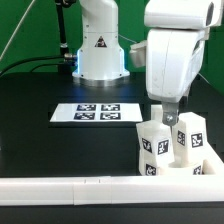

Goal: Assemble stool

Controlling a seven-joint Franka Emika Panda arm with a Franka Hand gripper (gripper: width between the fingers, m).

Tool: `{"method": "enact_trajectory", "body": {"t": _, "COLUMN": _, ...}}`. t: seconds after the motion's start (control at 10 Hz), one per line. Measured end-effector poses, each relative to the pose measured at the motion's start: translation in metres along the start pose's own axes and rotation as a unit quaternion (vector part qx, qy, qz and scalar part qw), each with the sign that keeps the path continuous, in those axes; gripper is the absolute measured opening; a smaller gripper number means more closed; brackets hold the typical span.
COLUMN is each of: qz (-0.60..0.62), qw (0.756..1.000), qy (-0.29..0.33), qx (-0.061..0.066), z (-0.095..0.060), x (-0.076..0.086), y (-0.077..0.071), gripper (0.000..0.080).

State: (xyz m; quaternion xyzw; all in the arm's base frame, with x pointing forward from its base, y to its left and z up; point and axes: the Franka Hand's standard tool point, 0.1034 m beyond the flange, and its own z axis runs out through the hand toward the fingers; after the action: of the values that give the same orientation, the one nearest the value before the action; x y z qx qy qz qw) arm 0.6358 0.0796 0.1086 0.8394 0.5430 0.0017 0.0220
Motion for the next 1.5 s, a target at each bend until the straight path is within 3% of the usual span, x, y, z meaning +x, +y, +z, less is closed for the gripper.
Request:
{"method": "enact_trajectory", "body": {"t": 0.1, "qz": 0.006, "qw": 1.0, "qy": 0.0, "qx": 0.0, "z": 0.0, "x": 0.0, "y": -0.001, "gripper": 0.0612}}
{"method": "enact_trajectory", "body": {"t": 0.2, "qz": 0.104, "qw": 0.994, "qy": -0.008, "qx": 0.01, "z": -0.001, "x": 0.006, "y": -0.012, "gripper": 0.0644}}
{"method": "enact_trajectory", "body": {"t": 0.3, "qz": 0.147, "qw": 0.989, "qy": -0.021, "qx": 0.027, "z": -0.001, "x": 0.011, "y": -0.026, "gripper": 0.0644}}
{"method": "enact_trajectory", "body": {"t": 0.5, "qz": 0.236, "qw": 0.968, "qy": -0.046, "qx": 0.075, "z": -0.002, "x": 0.014, "y": -0.04, "gripper": 0.0649}}
{"method": "enact_trajectory", "body": {"t": 0.6, "qz": 0.237, "qw": 0.968, "qy": -0.038, "qx": 0.067, "z": -0.002, "x": 0.018, "y": -0.034, "gripper": 0.0649}}
{"method": "enact_trajectory", "body": {"t": 0.9, "qz": 0.238, "qw": 0.968, "qy": -0.039, "qx": 0.067, "z": -0.001, "x": 0.017, "y": -0.034, "gripper": 0.0649}}
{"method": "enact_trajectory", "body": {"t": 1.2, "qz": 0.33, "qw": 0.942, "qy": -0.032, "qx": 0.057, "z": 0.013, "x": 0.009, "y": -0.038, "gripper": 0.0649}}
{"method": "enact_trajectory", "body": {"t": 1.5, "qz": 0.363, "qw": 0.93, "qy": -0.032, "qx": 0.058, "z": 0.015, "x": 0.011, "y": -0.039, "gripper": 0.0649}}
